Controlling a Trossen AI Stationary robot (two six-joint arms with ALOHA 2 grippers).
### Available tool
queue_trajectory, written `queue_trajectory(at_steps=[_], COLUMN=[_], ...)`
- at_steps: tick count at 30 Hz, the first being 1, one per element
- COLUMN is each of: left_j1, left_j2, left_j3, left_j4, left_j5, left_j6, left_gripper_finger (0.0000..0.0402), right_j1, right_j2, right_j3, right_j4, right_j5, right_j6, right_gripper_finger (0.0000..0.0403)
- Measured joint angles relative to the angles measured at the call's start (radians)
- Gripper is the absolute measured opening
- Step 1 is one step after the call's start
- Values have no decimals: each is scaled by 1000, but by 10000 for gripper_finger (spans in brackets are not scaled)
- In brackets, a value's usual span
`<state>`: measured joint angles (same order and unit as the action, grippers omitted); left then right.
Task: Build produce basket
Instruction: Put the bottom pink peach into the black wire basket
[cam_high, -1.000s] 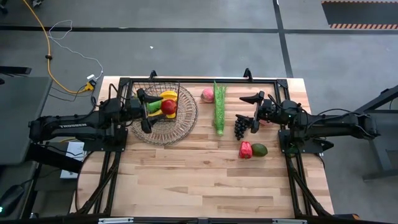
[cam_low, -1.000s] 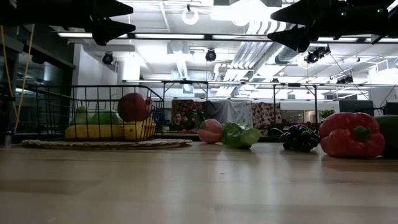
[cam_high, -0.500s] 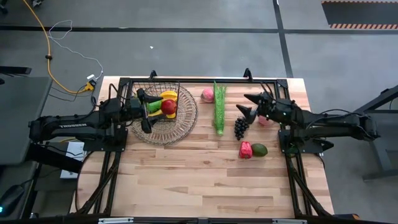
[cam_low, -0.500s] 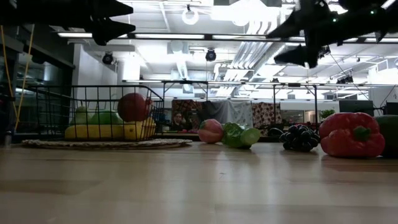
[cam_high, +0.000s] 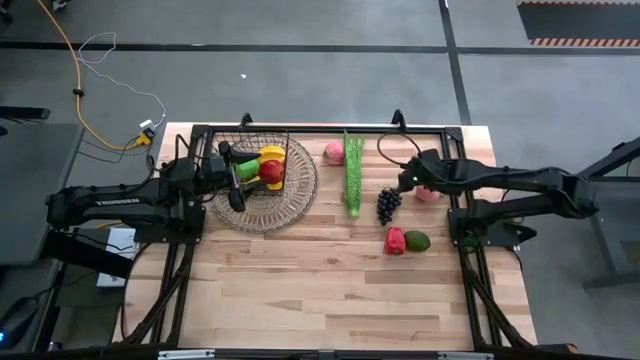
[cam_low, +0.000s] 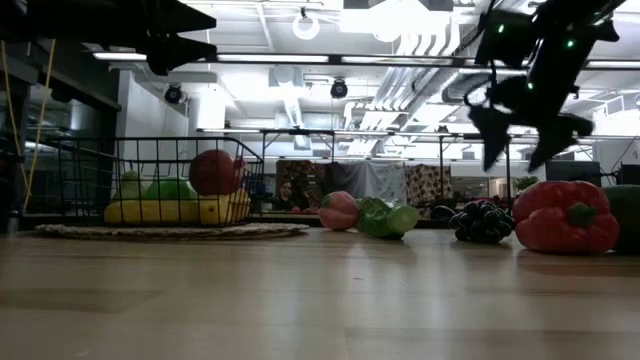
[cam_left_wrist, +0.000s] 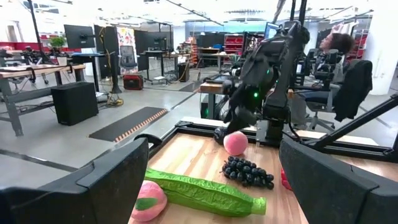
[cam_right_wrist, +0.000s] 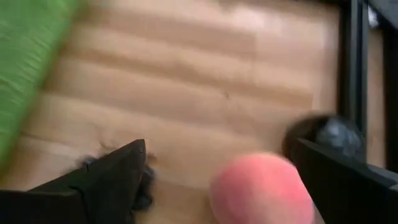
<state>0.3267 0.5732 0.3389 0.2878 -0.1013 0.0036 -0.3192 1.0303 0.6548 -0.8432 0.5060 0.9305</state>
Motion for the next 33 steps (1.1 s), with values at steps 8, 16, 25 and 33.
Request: queue_trajectory(at_steps=[8, 16, 25, 33], left_j1=[0, 0, 0, 0], left_j2=[0, 0, 0, 0], left_j3=[0, 0, 0, 0], left_j4=[-8, -17, -30, -36], left_j5=[0, 0, 1, 5], left_j6=[0, 0, 0, 0], left_gripper_finger=[351, 351, 351, 351], right_j1=[-17, -17, -14, -15], right_j2=[101, 108, 109, 116], right_j3=[20, 20, 19, 18], right_j4=[-132, -208, -234, -228], right_j5=[-104, -102, -81, -65], right_j6=[37, 38, 60, 84], right_gripper_finger=[392, 392, 392, 392])
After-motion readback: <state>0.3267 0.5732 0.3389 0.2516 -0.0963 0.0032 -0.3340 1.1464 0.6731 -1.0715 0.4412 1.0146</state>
